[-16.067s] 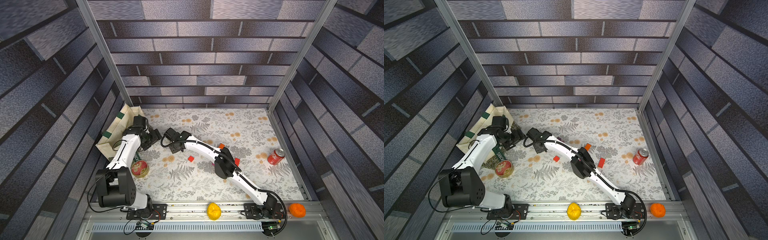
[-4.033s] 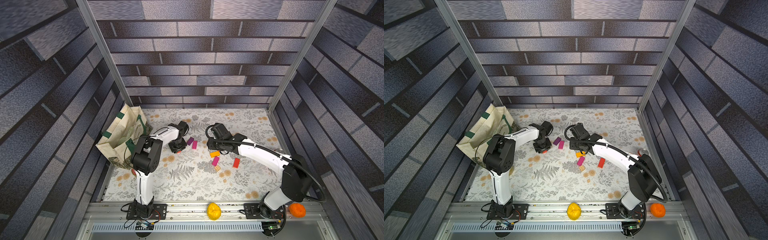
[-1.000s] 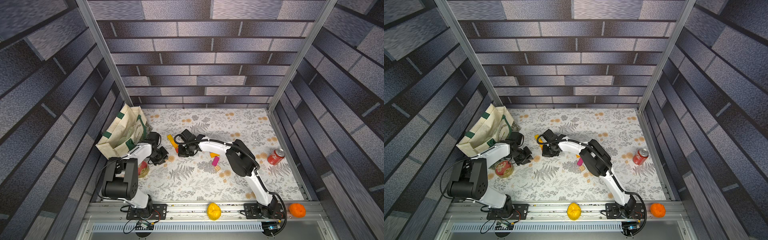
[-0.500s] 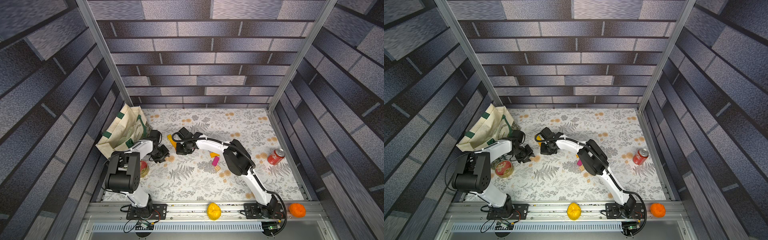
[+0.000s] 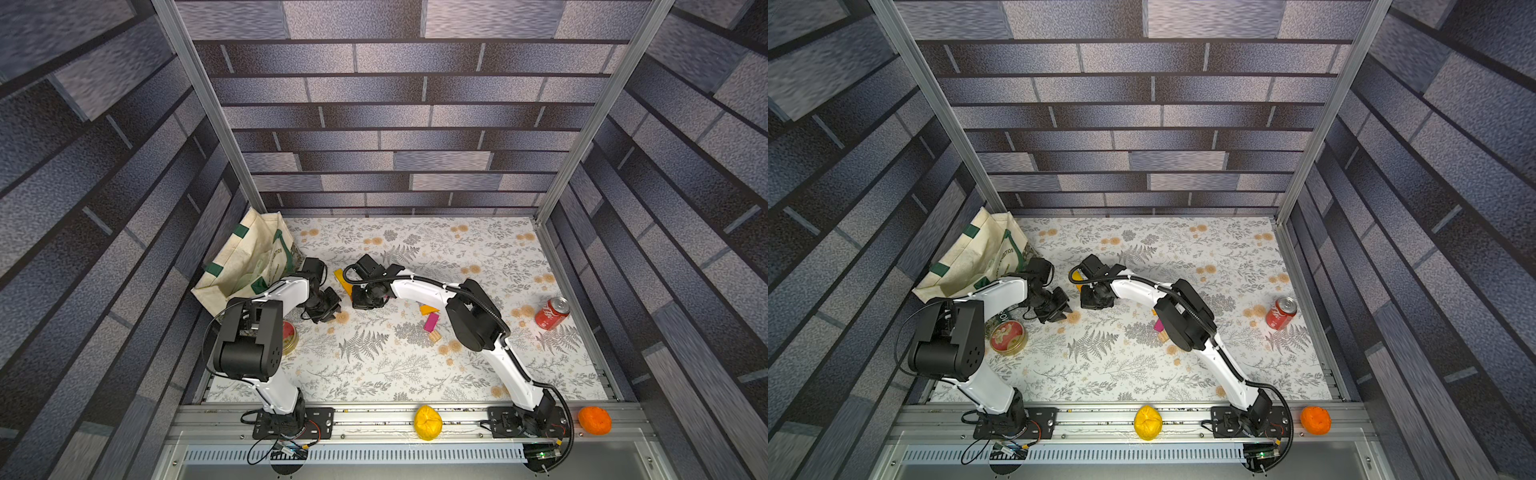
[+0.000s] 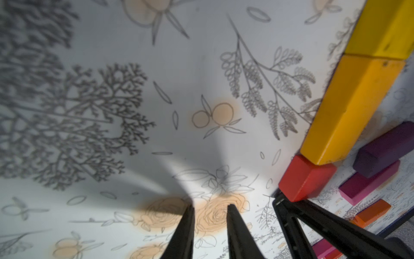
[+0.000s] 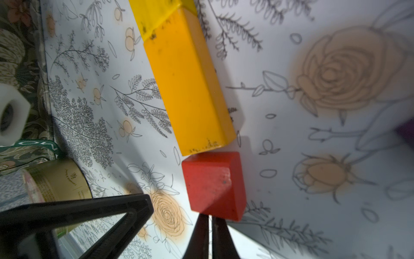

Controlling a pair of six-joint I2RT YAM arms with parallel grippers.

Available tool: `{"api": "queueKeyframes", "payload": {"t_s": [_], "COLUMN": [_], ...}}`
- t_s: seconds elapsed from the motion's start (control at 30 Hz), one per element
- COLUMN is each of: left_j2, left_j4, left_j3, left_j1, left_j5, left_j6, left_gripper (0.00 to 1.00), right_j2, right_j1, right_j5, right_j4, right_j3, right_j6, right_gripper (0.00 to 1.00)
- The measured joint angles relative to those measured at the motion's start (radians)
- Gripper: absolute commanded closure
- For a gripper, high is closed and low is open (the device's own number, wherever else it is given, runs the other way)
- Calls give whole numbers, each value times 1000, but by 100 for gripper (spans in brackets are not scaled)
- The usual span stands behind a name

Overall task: Assemble the letter v with building blocks
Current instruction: Assemble the building block at the center of the board.

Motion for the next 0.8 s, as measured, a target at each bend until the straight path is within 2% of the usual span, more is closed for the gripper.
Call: {"api": "queueKeyframes", "payload": {"t_s": [0.8], "left_j2": [9], "left_j4": [15], "left_j3": [7], "left_j1": [-19], "left_j5": [11], "left_j6": [-12], "left_gripper": [73], "right_j2": [0], "right_j1": [-4], "right_j5": [3], "right_j4": [-2], "right_j3": [0], "right_j6": [-23], "right_gripper": [91]}}
